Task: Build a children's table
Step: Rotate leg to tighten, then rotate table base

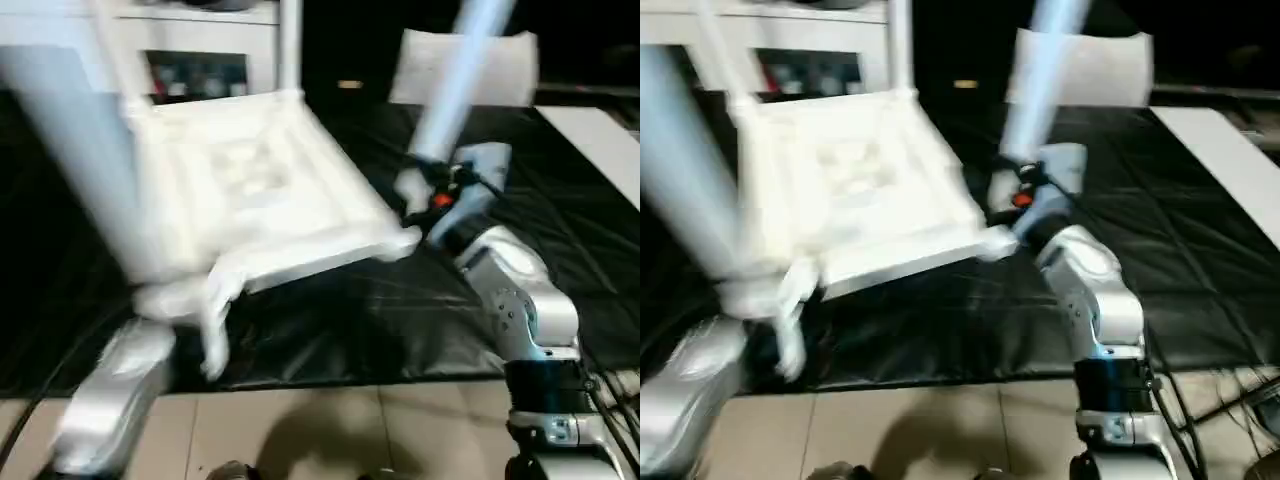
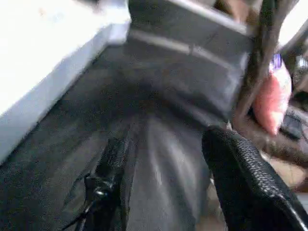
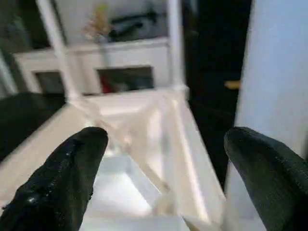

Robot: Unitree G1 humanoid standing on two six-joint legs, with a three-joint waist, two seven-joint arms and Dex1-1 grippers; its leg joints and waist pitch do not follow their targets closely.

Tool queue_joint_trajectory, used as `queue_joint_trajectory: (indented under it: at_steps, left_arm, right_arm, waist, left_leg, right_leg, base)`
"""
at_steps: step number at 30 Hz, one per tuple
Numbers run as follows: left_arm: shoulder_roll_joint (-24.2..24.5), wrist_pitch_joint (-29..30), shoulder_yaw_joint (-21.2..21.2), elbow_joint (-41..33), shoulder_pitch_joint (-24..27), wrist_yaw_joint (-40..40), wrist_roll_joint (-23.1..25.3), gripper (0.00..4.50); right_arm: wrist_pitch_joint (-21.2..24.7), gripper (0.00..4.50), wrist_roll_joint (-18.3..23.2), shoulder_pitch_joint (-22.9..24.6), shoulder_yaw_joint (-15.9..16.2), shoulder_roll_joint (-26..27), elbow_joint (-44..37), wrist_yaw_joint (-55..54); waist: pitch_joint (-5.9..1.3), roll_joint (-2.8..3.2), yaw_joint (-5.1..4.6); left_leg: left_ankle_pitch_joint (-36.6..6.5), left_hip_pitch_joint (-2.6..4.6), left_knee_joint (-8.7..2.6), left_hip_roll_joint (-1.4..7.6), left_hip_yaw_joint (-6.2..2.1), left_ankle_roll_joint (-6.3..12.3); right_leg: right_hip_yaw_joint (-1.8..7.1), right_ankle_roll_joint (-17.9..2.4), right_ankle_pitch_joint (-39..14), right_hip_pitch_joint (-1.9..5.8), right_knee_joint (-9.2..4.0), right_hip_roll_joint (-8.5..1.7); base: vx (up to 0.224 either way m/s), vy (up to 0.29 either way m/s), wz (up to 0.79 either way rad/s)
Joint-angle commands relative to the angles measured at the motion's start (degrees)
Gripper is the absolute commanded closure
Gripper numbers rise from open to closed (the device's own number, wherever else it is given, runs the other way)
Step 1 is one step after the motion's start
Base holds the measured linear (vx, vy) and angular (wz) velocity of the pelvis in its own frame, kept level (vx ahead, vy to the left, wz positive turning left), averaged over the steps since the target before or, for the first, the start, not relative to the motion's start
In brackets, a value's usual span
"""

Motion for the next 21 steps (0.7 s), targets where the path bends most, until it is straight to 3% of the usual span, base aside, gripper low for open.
queue_joint_trajectory:
  at_steps: [1,3,6,9,10,11,17,21]
  left_arm:
    - [2.0,1.53,1.7,-2.69,1.81,-1.79,-1.35,1.74]
    - [5.84,2.79,3.86,-3.86,5.38,-3.75,-2.51,1.49]
    - [10.64,2.57,6.19,-1.94,9.58,-7.44,-2.76,1.34]
    - [13.46,2.17,8.58,-1.52,13.63,-8.77,-2.86,1.01]
    - [13.75,1.43,10.29,-1.41,15.02,-8.4,-2.68,0.95]
    - [13.41,0.14,13.94,-0.34,15.62,-6.7,-2.77,0.87]
    - [13.17,-1.97,19.55,3.76,10.77,-4.11,-5.07,0.42]
    - [13.65,-3.33,20.84,6.24,6.2,-3.14,-7.15,0.1]
  right_arm:
    - [-0.08,0.0,-1.85,0.85,-0.35,-1.23,1.21,-1.64]
    - [-0.67,0.0,-2.34,1.49,0.43,-1.54,1.66,-1.18]
    - [-0.53,0.0,-2.67,2.61,1.84,-1.85,1.09,-0.36]
    - [0.15,0.0,-2.98,4.1,3.29,-2.3,-0.25,1.29]
    - [1.15,0.0,-2.75,5.05,4.15,-2.63,-1.22,2.54]
    - [4.05,0.0,-1.69,7.29,6.51,-3.87,-3.75,6.46]
    - [8.94,0.0,-1.16,12.22,13.2,-7.81,-7.73,13.06]
    - [8.8,0.0,-3.78,13.47,15.14,-8.6,-6.99,12.89]
  waist:
    - [-2.99,1.03,-0.58]
    - [-3.12,1.17,-0.59]
    - [-3.03,1.21,-0.66]
    - [-2.77,1.21,-0.74]
    - [-2.79,1.15,-0.79]
    - [-2.77,0.69,-0.78]
    - [-2.78,1.04,-0.33]
    - [-3.01,1.12,-0.33]
  left_leg:
    - [-24.8,2.61,-5.18,2.41,-1.53,-5.28]
    - [-22.44,1.92,-5.24,2.31,-1.59,-4.77]
    - [-22.64,2.35,-5.07,2.25,-1.36,-4.34]
    - [-24.07,2.1,-5.3,2.39,-1.48,-4.53]
    - [-24.77,2.35,-5.24,2.49,-1.43,-4.72]
    - [-25.11,2.35,-5.21,2.55,-1.37,-4.52]
    - [-24.5,2.34,-5.2,2.6,-1.57,-4.42]
    - [-24.37,2.63,-5.03,2.5,-1.55,-5.22]
  right_leg:
    - [1.51,-5.87,-18.6,-0.32,-4.94,-1.03]
    - [1.49,-6.28,-15.64,0.33,-4.42,-1.15]
    - [1.58,-6.47,-15.84,0.0,-4.61,-0.96]
    - [1.67,-6.28,-17.7,0.03,-4.76,-1.03]
    - [1.72,-6.3,-18.26,-0.1,-4.84,-0.96]
    - [1.76,-6.46,-18.27,-0.06,-4.98,-0.89]
    - [1.8,-7.16,-18.22,0.28,-4.81,-1.17]
    - [1.78,-7.75,-17.77,0.14,-4.73,-1.08]
  base:
    - [0.0,0.0,0.0]
    - [0.0,0.0,0.0]
    - [0.0,0.0,0.0]
    - [0.0,0.0,0.0]
    - [0.0,0.0,0.0]
    - [0.0,0.0,0.0]
    - [0.0,0.0,0.0]
    - [0.0,0.0,0.0]
